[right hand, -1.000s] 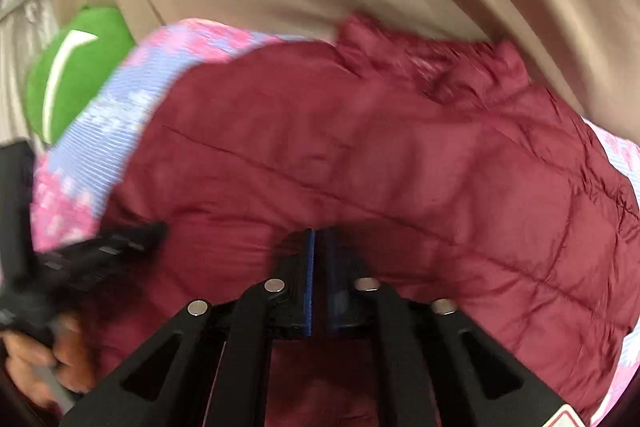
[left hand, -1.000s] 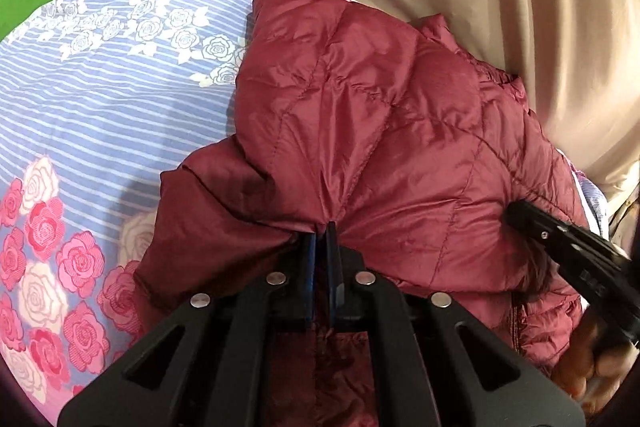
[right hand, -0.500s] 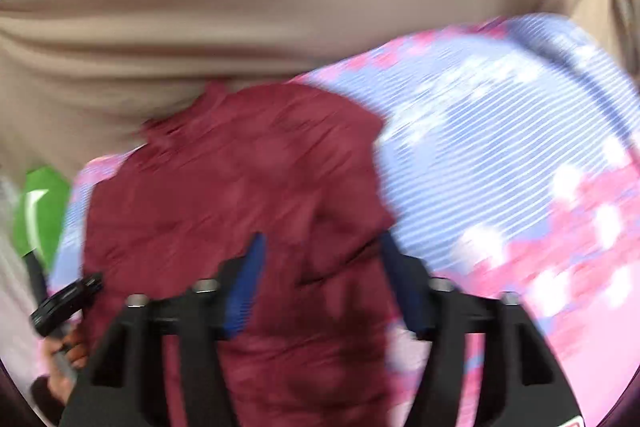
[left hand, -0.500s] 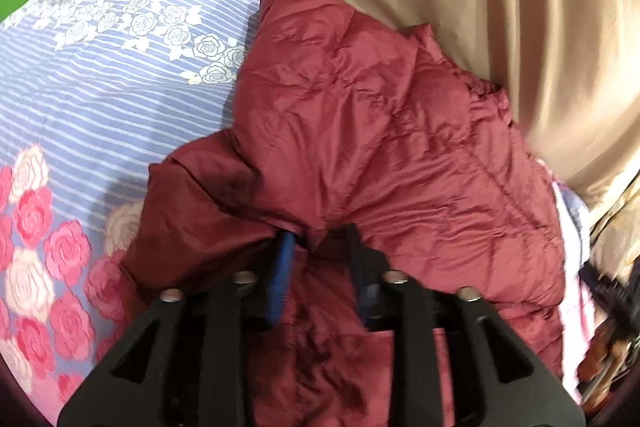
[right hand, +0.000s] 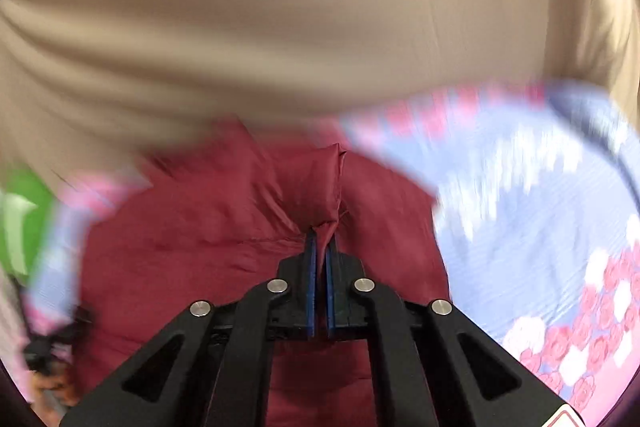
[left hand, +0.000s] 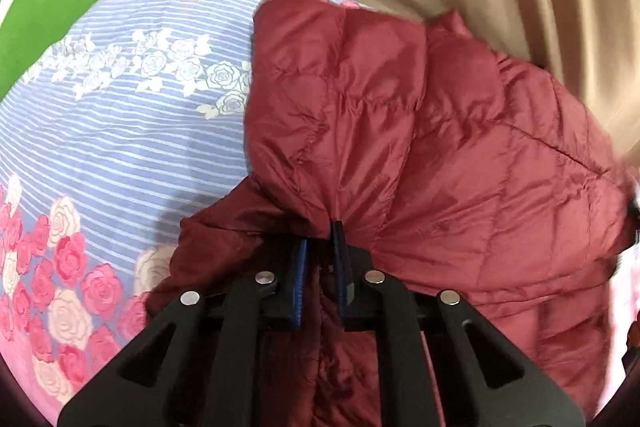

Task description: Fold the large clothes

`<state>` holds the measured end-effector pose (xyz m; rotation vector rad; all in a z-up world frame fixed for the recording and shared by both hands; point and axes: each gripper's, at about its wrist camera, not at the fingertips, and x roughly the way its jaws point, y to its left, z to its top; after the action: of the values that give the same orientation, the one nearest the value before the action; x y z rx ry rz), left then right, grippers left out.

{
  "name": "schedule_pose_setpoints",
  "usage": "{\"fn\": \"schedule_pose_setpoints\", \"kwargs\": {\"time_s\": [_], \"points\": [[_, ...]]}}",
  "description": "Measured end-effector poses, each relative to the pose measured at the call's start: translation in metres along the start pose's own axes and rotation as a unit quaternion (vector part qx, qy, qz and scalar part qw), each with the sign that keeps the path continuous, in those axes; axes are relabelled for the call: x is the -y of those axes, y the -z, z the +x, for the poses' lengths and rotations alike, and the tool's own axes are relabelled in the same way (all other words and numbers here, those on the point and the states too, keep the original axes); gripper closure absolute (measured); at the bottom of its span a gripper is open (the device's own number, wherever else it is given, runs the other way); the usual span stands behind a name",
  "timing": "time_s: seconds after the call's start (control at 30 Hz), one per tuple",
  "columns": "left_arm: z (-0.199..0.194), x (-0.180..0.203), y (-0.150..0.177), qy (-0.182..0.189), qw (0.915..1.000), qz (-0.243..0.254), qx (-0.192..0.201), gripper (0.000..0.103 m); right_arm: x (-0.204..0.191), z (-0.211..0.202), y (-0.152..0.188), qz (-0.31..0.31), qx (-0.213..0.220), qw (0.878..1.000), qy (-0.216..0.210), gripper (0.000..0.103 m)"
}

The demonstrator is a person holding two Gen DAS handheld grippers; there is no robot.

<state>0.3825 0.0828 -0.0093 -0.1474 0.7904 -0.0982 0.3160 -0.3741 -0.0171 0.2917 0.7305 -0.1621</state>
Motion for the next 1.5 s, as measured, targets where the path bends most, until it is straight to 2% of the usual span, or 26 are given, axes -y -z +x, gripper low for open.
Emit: {"fn": "schedule_pose_setpoints", "kwargs": {"time_s": [0.03,0.07,0.13,0.2,0.3,0.4,0.47,0.5,0.57,0.67,0.73,0.77,0.83,0.87,0.9,0.93,1.0,1.07,1.1,1.17,1.2,1.23,1.27,1.33,1.4,1.5], "points": [[-0.001,0.003,0.000,-0.003,1.0000,0.004,0.001,0.090,0.006,0.031,0.010,-0.002,-0.044,0.999,0.009,0.100],[-0.002,0.004,0.001,-0.003,1.0000,0.006,0.000,0.090,0.011,0.036,0.016,0.001,-0.036,0.999,0.004,0.100],[-0.001,0.002,0.001,0.002,1.0000,0.008,-0.002,0.090,0.014,0.019,0.013,0.019,-0.007,1.000,0.014,0.097],[-0.001,-0.001,0.002,0.008,1.0000,0.005,-0.003,0.090,0.013,-0.011,0.009,0.038,0.045,0.998,0.035,0.091],[-0.003,0.002,0.003,-0.003,0.9999,0.012,0.000,0.090,-0.010,-0.047,0.012,0.022,0.082,0.996,-0.008,0.091],[-0.003,0.008,0.002,-0.011,0.9998,0.018,0.000,0.090,-0.044,-0.039,0.027,-0.052,0.039,0.996,-0.060,0.092],[-0.003,0.008,0.002,-0.010,0.9998,0.018,-0.001,0.090,-0.062,-0.008,0.042,-0.099,-0.016,0.994,-0.042,0.097],[-0.002,0.010,0.001,-0.011,0.9998,0.019,-0.001,0.090,-0.060,0.009,0.045,-0.114,-0.031,0.993,-0.021,0.101],[0.000,0.014,0.002,-0.012,0.9997,0.023,-0.001,0.090,-0.038,0.015,0.042,-0.106,-0.025,0.994,-0.021,0.103],[0.004,0.019,0.000,-0.020,0.9994,0.030,-0.002,0.089,0.023,0.007,0.025,-0.014,-0.007,0.999,0.032,0.103],[0.002,0.018,0.001,-0.026,0.9990,0.036,-0.002,0.090,0.047,-0.002,0.024,0.026,-0.004,0.999,0.038,0.099],[0.002,0.019,0.001,-0.029,0.9988,0.039,-0.002,0.090,0.055,-0.011,0.026,0.034,0.002,0.999,0.019,0.096],[0.004,0.021,0.001,-0.031,0.9987,0.041,-0.002,0.090,0.057,-0.019,0.034,0.017,0.011,1.000,0.003,0.095],[0.004,0.022,0.000,-0.030,0.9987,0.041,-0.002,0.090,0.055,-0.018,0.038,-0.003,0.009,1.000,0.017,0.095],[0.004,0.023,0.000,-0.030,0.9987,0.040,-0.002,0.090,0.052,0.001,0.045,-0.034,-0.019,0.998,0.050,0.095],[0.003,0.022,0.001,-0.029,0.9988,0.040,-0.002,0.090,0.052,0.014,0.050,-0.046,-0.041,0.996,0.059,0.097],[0.005,0.023,-0.001,-0.026,0.9990,0.037,-0.002,0.090,0.051,0.011,0.049,-0.032,-0.031,0.997,0.061,0.096],[0.002,0.017,-0.001,-0.016,0.9994,0.029,0.000,0.088,0.051,-0.005,0.052,-0.009,-0.027,0.999,0.045,0.089],[-0.002,0.013,0.001,-0.008,0.9998,0.019,0.000,0.082,0.052,-0.014,0.053,-0.005,-0.024,0.999,0.038,0.085],[-0.020,0.002,0.009,0.009,0.9999,0.006,-0.003,0.065,0.056,-0.038,0.065,-0.002,-0.019,0.999,0.032,0.069],[-0.030,-0.004,0.014,0.016,0.9999,0.003,-0.004,0.052,0.061,-0.054,0.077,-0.001,-0.021,0.999,0.028,0.054],[-0.043,-0.012,0.019,0.024,0.9997,0.003,-0.003,0.046,0.066,-0.068,0.087,0.001,-0.024,0.999,0.023,0.042],[-0.053,-0.018,0.024,0.028,0.9996,0.005,-0.004,0.043,0.070,-0.078,0.096,0.001,-0.031,0.999,0.021,0.040],[-0.077,-0.036,0.041,0.025,0.9996,0.005,-0.015,0.028,0.086,-0.102,0.123,-0.002,-0.064,0.998,0.014,0.037],[-0.094,-0.059,0.061,0.024,0.9990,-0.011,-0.037,0.024,0.101,-0.120,0.150,0.005,-0.096,0.995,0.004,0.037],[-0.101,-0.076,0.091,0.058,0.9933,-0.033,-0.094,0.024,0.111,-0.140,0.192,0.028,-0.128,0.991,-0.023,0.036]]}}
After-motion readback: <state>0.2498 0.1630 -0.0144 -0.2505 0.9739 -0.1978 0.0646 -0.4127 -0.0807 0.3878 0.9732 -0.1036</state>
